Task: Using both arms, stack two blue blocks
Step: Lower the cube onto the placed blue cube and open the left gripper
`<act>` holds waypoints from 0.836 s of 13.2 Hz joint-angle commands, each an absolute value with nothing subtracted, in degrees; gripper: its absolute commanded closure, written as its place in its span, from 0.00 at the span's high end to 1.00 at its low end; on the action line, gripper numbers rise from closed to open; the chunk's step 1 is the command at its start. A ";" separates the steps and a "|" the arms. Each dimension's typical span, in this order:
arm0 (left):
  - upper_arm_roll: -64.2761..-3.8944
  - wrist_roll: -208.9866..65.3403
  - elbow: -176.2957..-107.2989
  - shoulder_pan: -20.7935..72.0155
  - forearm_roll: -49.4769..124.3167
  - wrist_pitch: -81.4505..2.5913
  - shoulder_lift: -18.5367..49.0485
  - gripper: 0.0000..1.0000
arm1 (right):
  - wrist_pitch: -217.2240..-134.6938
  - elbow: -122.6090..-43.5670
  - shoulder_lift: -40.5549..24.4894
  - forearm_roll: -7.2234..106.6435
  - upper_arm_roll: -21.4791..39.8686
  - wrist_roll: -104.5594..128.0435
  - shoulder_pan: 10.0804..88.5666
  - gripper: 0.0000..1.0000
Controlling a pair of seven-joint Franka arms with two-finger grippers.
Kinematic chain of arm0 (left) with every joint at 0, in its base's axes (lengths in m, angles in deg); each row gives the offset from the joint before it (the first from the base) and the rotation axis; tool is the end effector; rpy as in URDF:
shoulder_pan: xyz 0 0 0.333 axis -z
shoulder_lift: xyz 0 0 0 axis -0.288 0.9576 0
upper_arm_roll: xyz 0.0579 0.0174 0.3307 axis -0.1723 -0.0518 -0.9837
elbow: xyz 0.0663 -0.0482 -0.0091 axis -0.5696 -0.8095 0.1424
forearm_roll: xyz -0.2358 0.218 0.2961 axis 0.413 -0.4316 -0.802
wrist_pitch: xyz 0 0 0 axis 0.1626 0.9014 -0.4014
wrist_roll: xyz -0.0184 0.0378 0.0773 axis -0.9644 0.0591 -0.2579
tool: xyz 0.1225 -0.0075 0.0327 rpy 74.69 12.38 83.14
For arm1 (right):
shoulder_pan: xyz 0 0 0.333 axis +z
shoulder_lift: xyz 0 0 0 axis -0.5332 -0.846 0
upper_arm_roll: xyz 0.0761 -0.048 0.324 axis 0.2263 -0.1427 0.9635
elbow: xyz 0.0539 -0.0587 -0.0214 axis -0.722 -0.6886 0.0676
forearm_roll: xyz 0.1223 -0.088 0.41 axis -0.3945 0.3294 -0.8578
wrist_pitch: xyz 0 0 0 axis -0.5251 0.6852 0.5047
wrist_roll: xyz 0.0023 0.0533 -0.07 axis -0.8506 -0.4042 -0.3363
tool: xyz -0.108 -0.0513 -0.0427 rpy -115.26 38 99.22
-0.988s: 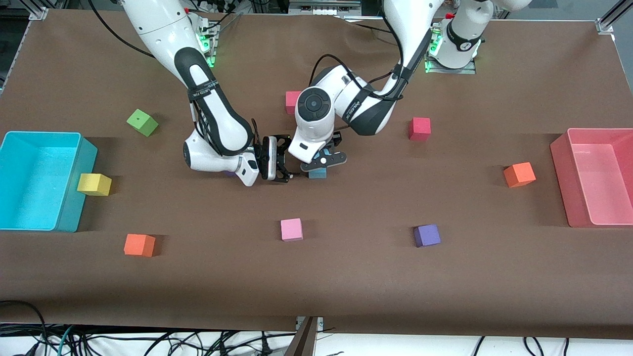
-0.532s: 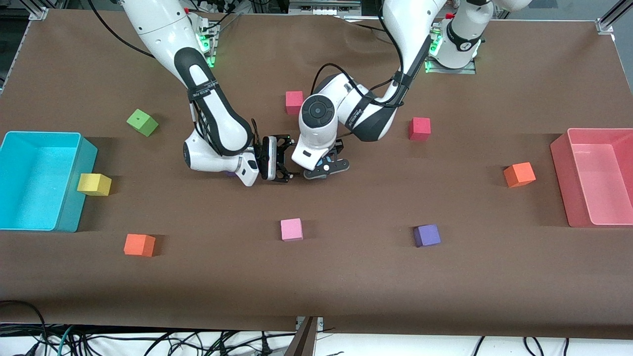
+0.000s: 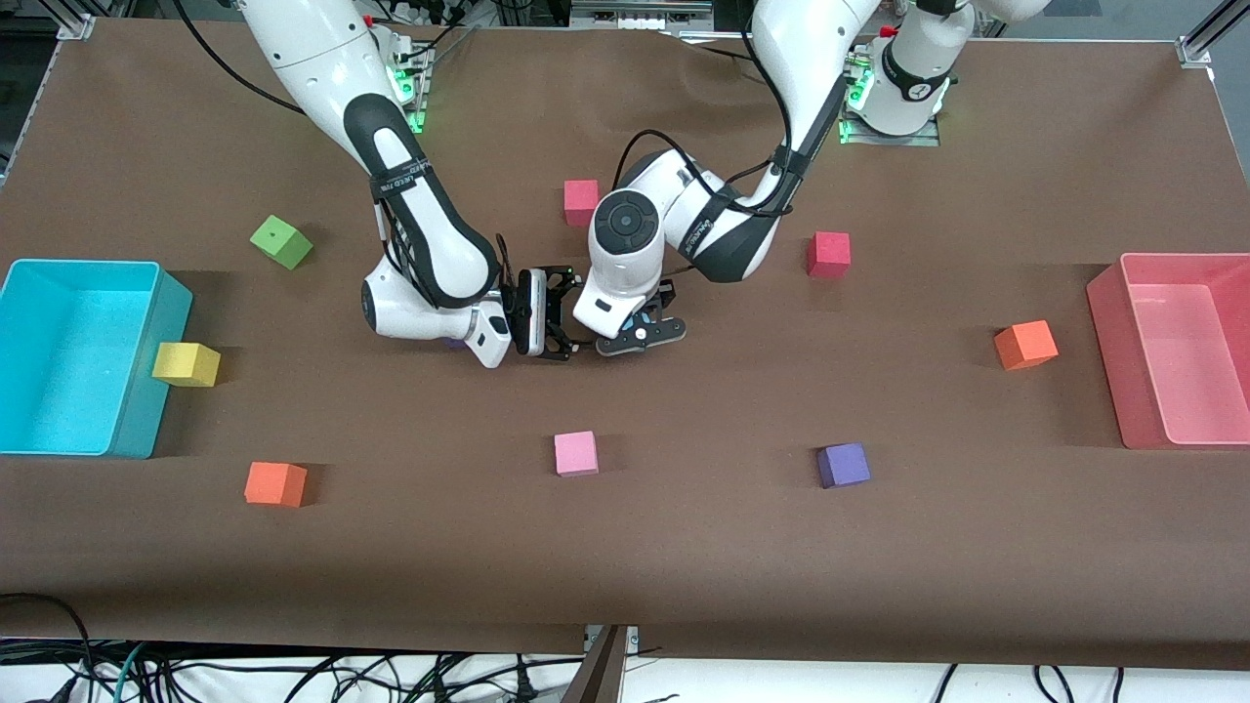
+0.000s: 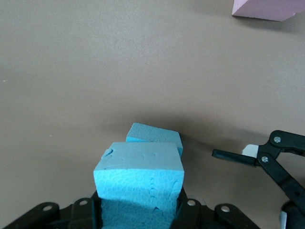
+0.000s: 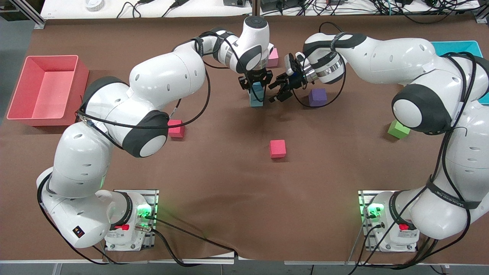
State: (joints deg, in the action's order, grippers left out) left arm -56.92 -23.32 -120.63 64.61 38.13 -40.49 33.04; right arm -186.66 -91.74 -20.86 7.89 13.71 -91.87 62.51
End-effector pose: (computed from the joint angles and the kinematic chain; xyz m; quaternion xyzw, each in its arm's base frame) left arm 0.5508 -0.5509 0.2339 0.9895 0.1333 -0.0552 0.0059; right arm 0.5542 0.3690 0.1334 -0.6924 -0.5554 -0.1935 0.4179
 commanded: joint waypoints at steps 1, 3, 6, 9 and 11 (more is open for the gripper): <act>-58.21 -24.75 -118.81 65.52 39.85 -40.30 34.28 0.21 | -186.02 -92.35 -20.52 6.66 14.29 -93.53 61.76 1.00; -58.12 -24.66 -118.73 65.52 39.94 -40.39 34.28 0.74 | -186.02 -92.35 -20.52 6.66 14.29 -93.62 61.76 1.00; -58.21 -24.75 -118.73 65.52 39.77 -41.89 34.20 1.00 | -186.02 -92.35 -20.52 6.66 14.29 -93.62 61.76 1.00; -58.12 -25.27 -118.90 65.17 39.77 -41.45 31.13 1.00 | -186.02 -92.26 -20.52 6.84 14.21 -93.44 61.76 1.00; -58.12 -29.56 -120.38 63.59 39.77 -38.12 27.36 1.00 | -185.67 -92.35 -20.17 7.37 13.33 -93.18 61.58 1.00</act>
